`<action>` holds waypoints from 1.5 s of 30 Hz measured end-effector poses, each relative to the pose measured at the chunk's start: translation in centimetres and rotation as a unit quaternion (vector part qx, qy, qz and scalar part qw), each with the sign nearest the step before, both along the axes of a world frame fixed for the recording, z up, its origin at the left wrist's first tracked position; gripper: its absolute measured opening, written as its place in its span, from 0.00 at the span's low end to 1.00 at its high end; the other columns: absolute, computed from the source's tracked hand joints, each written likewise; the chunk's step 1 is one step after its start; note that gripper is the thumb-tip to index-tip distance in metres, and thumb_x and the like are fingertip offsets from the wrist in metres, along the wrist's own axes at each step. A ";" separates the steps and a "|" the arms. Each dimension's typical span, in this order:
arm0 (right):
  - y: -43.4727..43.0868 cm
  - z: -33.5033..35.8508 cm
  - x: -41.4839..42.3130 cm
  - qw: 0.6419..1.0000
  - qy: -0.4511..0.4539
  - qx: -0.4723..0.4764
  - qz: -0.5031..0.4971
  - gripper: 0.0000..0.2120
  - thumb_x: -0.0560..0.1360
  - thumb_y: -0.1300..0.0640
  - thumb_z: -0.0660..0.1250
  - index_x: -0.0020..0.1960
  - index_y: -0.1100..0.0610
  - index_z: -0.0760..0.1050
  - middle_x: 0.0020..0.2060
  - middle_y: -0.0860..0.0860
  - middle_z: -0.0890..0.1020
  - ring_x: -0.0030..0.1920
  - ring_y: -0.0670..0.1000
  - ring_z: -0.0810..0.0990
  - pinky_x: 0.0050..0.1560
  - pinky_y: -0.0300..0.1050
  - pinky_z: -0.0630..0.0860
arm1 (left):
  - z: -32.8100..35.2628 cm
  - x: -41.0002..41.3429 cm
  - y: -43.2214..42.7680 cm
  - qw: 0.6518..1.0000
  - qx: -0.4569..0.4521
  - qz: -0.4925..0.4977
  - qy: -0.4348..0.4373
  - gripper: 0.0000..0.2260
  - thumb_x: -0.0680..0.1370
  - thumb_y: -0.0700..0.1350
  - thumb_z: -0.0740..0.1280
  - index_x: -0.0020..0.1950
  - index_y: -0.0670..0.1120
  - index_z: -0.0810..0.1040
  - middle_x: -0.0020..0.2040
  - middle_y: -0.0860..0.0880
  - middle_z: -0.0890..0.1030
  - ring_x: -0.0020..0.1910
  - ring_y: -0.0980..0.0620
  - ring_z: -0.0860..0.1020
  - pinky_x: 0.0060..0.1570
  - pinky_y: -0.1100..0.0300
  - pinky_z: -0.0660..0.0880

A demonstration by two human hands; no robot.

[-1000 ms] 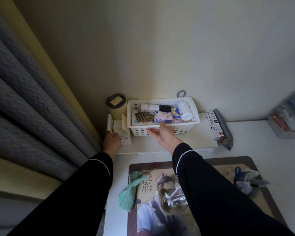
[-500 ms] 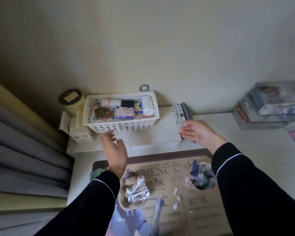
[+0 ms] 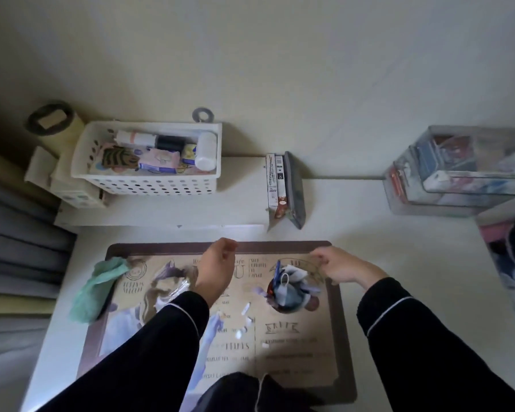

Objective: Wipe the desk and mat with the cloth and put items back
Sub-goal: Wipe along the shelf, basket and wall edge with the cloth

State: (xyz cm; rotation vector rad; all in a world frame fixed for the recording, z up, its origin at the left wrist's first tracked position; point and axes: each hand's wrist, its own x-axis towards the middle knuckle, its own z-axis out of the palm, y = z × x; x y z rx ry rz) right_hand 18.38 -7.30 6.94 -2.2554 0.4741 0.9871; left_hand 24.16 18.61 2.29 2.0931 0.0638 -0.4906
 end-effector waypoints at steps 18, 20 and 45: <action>0.4 -1.4 -3.4 0.976 0.107 0.190 -0.005 0.04 0.81 0.57 0.59 0.51 0.57 0.71 0.49 0.55 0.82 0.45 0.51 0.85 0.47 0.44 0.82 | -3.2 -5.2 7.2 0.921 0.366 0.055 0.121 0.60 0.62 0.64 0.75 0.75 0.50 0.33 0.76 0.39 0.41 0.75 0.39 0.42 0.71 0.37 0.50; 0.9 -1.7 -3.3 0.984 0.075 0.163 0.009 0.08 0.80 0.60 0.58 0.44 0.59 0.71 0.44 0.55 0.82 0.43 0.51 0.85 0.44 0.42 0.82 | -3.7 -4.7 7.6 0.918 0.346 0.091 0.173 0.64 0.61 0.64 0.77 0.75 0.48 0.31 0.75 0.37 0.41 0.75 0.37 0.42 0.72 0.38 0.48; 0.5 4.2 4.9 0.969 -0.142 0.157 -0.126 0.09 0.79 0.67 0.59 0.44 0.65 0.76 0.31 0.58 0.83 0.29 0.52 0.82 0.29 0.37 0.77 | 1.0 -2.6 4.1 0.955 0.282 0.022 -0.087 0.48 0.63 0.58 0.71 0.75 0.55 0.45 0.72 0.47 0.54 0.70 0.42 0.57 0.64 0.37 0.63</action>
